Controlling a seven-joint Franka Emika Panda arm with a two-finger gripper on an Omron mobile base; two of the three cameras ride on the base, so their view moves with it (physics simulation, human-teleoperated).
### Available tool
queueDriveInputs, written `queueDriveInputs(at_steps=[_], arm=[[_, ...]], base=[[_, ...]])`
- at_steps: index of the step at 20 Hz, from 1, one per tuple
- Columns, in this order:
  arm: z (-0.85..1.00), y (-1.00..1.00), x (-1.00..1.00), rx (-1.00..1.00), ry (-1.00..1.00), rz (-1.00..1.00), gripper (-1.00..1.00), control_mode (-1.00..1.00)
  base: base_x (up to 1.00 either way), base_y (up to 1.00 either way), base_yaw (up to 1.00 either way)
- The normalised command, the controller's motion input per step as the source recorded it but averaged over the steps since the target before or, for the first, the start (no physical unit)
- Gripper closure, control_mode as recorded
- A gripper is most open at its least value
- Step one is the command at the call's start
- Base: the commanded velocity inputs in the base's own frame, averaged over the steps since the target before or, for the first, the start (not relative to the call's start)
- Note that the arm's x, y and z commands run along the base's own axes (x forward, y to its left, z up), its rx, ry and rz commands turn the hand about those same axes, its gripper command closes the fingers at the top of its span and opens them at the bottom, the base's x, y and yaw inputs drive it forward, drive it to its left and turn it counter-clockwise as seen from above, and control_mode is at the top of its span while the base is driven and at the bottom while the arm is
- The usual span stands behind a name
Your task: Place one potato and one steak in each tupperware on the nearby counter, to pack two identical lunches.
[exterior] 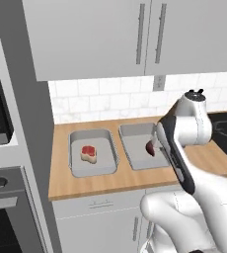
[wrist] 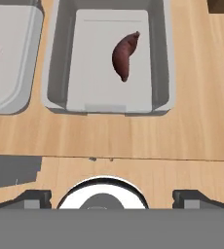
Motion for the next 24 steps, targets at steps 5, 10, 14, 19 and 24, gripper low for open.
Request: queueDriveInputs(at_steps=[5,10,14,19,24], arm=[[0.03,0.1,-0.59,0.0,-0.02,0.0,-1.0,-1.0],[0.0,0.0,-0.22,0.0,0.01,0.0,-1.0,-1.0],[0.0,0.0,-0.46,0.0,-0.03,0.0,-1.0,1.0],[0.0,0.0,0.0,0.0,0.0,0.0,-1.0,1.0],[0.0,0.0,0.0,0.0,0.0,0.0,-1.0,1.0]], base=[[0.0,0.0,0.0],[0.0,0.0,0.0],[-0.22,0.0,0.0],[-0.98,0.0,0.09],[-0.67,0.22,0.74]])
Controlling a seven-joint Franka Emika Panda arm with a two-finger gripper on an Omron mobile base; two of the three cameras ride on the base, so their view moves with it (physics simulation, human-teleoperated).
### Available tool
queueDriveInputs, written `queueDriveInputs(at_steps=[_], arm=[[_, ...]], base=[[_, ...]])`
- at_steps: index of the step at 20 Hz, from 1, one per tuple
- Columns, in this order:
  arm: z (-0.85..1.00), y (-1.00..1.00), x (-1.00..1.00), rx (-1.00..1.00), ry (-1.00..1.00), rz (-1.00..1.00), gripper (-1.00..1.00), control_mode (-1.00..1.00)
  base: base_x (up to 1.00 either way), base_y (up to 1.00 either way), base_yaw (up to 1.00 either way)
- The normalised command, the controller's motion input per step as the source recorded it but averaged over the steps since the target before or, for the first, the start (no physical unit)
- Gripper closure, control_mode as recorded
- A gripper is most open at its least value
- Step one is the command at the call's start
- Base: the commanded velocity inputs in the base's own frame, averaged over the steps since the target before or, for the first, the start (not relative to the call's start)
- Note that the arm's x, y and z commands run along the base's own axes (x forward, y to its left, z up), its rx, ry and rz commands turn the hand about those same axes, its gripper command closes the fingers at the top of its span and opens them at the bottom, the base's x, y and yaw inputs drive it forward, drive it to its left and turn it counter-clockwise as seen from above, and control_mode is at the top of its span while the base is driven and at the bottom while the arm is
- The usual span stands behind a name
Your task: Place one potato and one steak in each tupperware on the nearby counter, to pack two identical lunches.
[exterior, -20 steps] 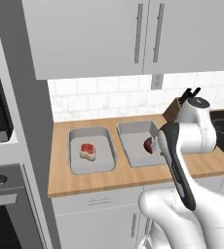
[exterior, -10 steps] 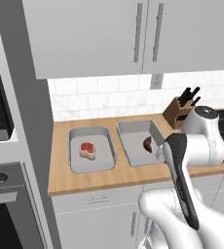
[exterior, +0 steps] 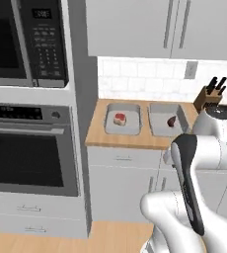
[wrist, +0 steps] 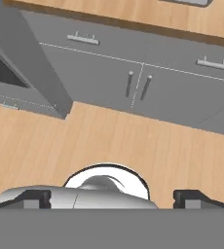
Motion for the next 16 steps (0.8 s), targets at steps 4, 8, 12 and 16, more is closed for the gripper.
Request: queueDriveInputs(at_steps=[4,8,12,16], arm=[[0.0,0.0,0.0,0.0,0.0,0.0,-1.0,1.0],[0.0,0.0,0.0,0.0,0.0,0.0,-1.0,1.0],[0.0,0.0,0.0,0.0,0.0,0.0,-1.0,1.0],[0.0,0.0,0.0,0.0,0.0,0.0,-1.0,1.0]], base=[[-0.07,0.29,0.98],[0.0,0.26,1.0],[0.0,0.28,1.0],[0.0,0.31,1.0]])
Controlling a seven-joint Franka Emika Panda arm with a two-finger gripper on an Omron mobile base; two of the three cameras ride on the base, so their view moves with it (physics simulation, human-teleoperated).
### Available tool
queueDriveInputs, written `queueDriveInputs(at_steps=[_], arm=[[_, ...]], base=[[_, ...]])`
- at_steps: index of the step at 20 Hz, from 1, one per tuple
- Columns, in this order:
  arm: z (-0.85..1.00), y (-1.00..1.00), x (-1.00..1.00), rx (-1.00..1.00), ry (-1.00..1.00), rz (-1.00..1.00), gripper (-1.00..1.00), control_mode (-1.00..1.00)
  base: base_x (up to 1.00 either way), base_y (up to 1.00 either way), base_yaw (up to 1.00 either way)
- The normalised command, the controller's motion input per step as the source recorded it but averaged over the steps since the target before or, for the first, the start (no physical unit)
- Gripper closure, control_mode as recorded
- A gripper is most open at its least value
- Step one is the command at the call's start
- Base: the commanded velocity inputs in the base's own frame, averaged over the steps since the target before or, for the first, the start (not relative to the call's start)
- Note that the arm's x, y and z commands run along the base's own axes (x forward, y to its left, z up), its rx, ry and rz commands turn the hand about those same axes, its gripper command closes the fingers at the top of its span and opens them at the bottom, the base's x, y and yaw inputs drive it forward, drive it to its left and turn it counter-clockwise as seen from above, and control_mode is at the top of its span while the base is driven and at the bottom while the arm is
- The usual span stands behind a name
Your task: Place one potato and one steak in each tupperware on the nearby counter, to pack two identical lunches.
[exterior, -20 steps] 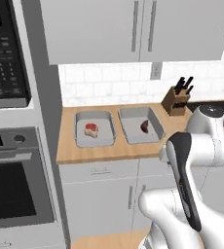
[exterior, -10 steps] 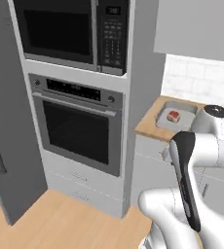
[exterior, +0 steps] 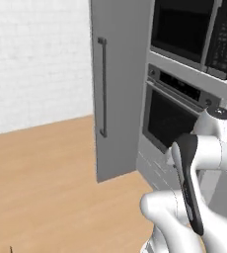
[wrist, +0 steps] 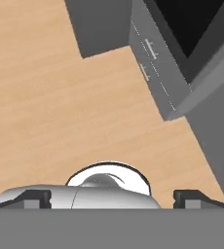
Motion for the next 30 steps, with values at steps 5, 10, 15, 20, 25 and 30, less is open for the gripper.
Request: queueDriveInputs(at_steps=[5,10,15,20,25,30], arm=[[0.0,0.0,0.0,0.0,0.0,0.0,-1.0,1.0],[0.0,0.0,0.0,0.0,0.0,0.0,-1.0,1.0],[0.0,0.0,0.0,0.0,0.0,0.0,-1.0,1.0],[0.0,0.0,0.0,0.0,0.0,0.0,-1.0,1.0],[0.0,0.0,0.0,0.0,0.0,0.0,-1.0,1.0],[0.0,0.0,0.0,0.0,0.0,0.0,-1.0,1.0]], base=[[-0.04,0.29,1.0],[0.52,0.1,0.6],[1.0,0.0,-0.01],[1.0,0.0,-0.06],[1.0,0.12,-0.13],[1.0,0.87,-0.23]])
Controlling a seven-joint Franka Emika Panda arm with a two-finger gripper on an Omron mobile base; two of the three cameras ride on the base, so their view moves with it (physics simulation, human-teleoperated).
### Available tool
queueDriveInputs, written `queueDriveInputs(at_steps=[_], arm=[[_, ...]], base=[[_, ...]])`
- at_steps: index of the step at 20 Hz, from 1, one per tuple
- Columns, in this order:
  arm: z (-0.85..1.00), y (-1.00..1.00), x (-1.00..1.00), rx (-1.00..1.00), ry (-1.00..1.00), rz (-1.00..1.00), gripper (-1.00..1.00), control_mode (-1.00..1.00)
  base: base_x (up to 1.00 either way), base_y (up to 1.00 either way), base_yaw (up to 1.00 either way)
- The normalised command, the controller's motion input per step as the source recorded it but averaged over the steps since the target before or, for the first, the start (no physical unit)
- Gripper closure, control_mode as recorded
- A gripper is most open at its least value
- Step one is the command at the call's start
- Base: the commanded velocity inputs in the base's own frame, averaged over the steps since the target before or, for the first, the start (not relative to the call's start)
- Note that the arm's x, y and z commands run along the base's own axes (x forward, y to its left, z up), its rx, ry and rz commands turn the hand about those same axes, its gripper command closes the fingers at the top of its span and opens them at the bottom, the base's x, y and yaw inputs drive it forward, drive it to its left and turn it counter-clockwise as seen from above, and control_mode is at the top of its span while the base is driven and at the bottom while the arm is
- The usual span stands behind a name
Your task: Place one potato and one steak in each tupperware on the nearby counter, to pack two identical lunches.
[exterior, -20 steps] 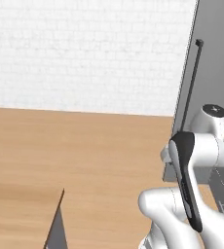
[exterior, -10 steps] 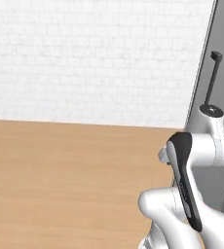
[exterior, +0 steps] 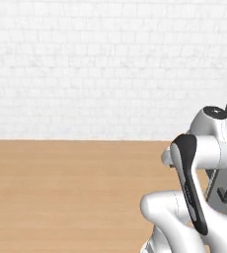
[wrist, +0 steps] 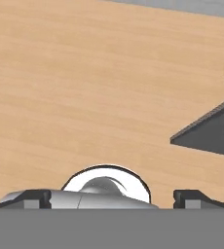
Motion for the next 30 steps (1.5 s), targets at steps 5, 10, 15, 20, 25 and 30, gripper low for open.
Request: queueDriveInputs(at_steps=[5,10,15,20,25,30], arm=[[0.0,0.0,0.0,0.0,0.0,0.0,-1.0,1.0],[0.0,0.0,0.0,0.0,0.0,0.0,-1.0,1.0],[0.0,0.0,0.0,0.0,0.0,0.0,-1.0,1.0],[0.0,0.0,0.0,0.0,0.0,0.0,-1.0,1.0],[0.0,0.0,0.0,0.0,0.0,0.0,-1.0,1.0],[0.0,0.0,0.0,0.0,0.0,0.0,-1.0,1.0]], base=[[0.81,0.95,-0.51],[0.56,0.77,-0.75],[0.52,0.64,-0.8],[0.23,0.82,-0.73],[0.06,1.0,-0.63],[0.22,0.97,-0.65]])
